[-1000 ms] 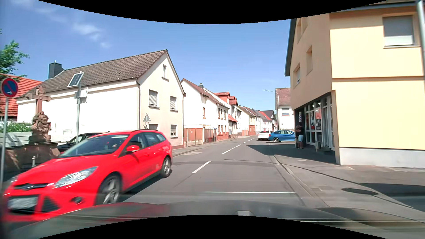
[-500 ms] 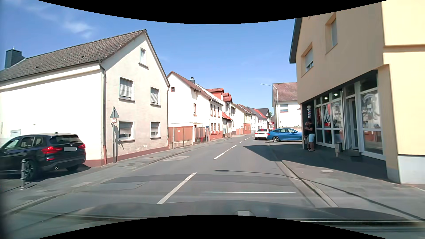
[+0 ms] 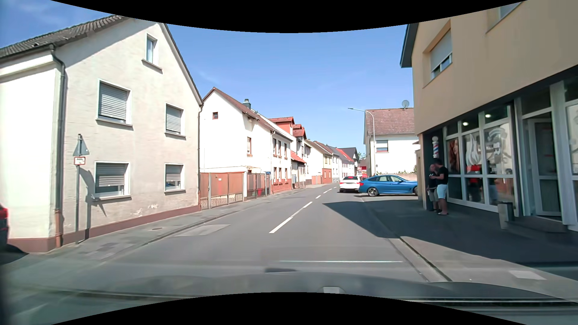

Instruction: Follow the waypoints while adhering to traffic rules and regulations

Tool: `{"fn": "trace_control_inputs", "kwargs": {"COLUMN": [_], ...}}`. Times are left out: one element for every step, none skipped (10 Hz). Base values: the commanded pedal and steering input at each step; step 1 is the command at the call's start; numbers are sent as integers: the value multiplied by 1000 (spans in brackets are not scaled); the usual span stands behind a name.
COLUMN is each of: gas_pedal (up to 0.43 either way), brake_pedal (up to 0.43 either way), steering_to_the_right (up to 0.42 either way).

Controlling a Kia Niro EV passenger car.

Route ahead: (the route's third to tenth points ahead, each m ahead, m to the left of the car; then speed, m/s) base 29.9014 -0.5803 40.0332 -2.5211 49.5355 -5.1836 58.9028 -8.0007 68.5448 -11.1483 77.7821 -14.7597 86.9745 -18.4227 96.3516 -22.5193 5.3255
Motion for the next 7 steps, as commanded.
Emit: {"fn": "trace_control_inputs", "kwargs": {"gas_pedal": [0, 0, 0, 0, 0, 0, 0], "brake_pedal": [152, 152, 152, 152, 152, 152, 152], "steering_to_the_right": [57, 57, 57, 54, 53, 49, 47]}}
